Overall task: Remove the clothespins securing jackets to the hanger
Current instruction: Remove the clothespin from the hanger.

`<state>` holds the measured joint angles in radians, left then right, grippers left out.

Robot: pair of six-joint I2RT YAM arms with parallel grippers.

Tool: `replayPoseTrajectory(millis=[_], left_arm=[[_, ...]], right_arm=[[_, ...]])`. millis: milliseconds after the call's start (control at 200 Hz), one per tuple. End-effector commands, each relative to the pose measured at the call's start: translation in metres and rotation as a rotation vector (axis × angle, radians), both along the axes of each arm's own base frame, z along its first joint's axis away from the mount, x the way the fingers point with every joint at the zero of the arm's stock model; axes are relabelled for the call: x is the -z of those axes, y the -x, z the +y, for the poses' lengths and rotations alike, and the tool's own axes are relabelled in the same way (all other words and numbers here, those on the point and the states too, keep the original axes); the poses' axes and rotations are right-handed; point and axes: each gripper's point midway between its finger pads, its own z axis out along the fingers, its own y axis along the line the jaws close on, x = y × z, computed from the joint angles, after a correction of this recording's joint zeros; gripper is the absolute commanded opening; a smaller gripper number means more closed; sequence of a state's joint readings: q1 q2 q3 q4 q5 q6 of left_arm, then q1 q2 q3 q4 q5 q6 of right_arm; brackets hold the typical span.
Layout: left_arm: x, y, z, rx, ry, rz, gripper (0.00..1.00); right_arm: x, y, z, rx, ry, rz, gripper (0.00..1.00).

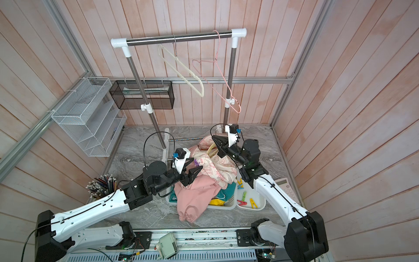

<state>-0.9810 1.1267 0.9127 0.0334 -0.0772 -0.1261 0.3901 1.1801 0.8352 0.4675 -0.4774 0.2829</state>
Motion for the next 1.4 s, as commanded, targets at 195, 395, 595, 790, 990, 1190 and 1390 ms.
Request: replayPoseTrajectory(millis=[195, 395, 595, 790, 990, 1190, 1390], left_arm=[[-0.006, -0.015, -0.003, 0.009, 0.006, 0.009, 0.51], [-0.013, -0.016, 0.0, 0.002, 0.027, -0.008, 0.44], [-0.014, -0.016, -0.001, 0.003, 0.03, -0.01, 0.31], [-0.026, -0.014, 0.004, 0.0, 0.059, -0.033, 0.16], [-0.037, -0.012, 0.007, -0.003, 0.079, -0.046, 0.05], [-0.065, -0.009, 0.018, -0.047, 0.106, -0.111, 0.04], [-0.088, 0.049, -0.014, 0.021, 0.094, -0.276, 0.05]], right_arm=[[-0.016, 0.0, 0.003, -0.001, -0.006, -0.04, 0.0], [-0.013, -0.001, 0.003, 0.002, -0.001, -0.034, 0.0], [-0.013, -0.002, 0.002, 0.01, 0.004, -0.035, 0.0], [-0.009, -0.004, 0.001, 0.023, 0.018, -0.028, 0.0], [-0.006, -0.006, 0.0, 0.035, 0.025, -0.023, 0.0], [-0.001, -0.009, 0.001, 0.038, 0.034, -0.013, 0.0], [0.002, -0.011, 0.001, 0.039, 0.036, -0.007, 0.0]])
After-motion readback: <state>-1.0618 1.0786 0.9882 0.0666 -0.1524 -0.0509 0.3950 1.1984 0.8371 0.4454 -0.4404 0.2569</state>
